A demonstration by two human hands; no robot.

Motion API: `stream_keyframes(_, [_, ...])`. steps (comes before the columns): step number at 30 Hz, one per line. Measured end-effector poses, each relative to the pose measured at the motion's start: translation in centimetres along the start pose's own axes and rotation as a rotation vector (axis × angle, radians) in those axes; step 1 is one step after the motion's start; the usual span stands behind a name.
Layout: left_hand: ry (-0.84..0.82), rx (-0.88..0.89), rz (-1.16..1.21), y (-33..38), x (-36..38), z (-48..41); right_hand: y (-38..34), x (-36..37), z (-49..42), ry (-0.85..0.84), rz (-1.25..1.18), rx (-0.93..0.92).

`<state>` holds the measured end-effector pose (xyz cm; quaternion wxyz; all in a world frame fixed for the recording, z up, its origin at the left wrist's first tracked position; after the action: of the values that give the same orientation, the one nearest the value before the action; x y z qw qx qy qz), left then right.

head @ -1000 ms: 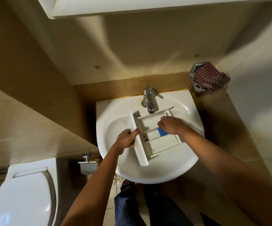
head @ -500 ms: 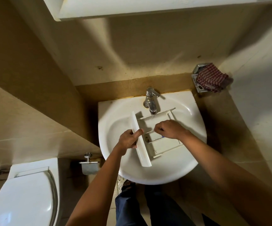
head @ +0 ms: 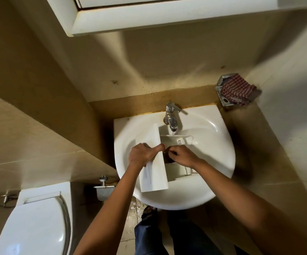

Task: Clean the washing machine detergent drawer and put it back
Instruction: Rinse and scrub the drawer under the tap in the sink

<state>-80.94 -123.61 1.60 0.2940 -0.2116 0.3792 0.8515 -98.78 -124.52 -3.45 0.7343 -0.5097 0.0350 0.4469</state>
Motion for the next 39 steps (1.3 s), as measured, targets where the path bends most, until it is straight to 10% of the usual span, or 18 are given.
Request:
stream_keyframes(10, [0.124, -0.058, -0.320, 1.7, -1.1, 1.7, 3.6, -2.5, 0.4, 0.321, -0.130, 0.205])
stream_keyframes(39, [0.068, -0.228, 0.893, -5.7, 3.5, 7.9, 2.6, -3.8, -0.8, 0.469, -0.214, 0.265])
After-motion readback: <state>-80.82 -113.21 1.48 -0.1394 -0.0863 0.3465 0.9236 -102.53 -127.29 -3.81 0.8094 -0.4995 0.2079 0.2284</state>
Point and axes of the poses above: each hand's wrist, its own z-axis away from the middle knuckle, its own x-axis out of the palm, y = z × x, the point moved 4 cm from there along -z, towards the middle knuckle, and after that the axes turned 4 degrees about -y, right-handed, at the moved point
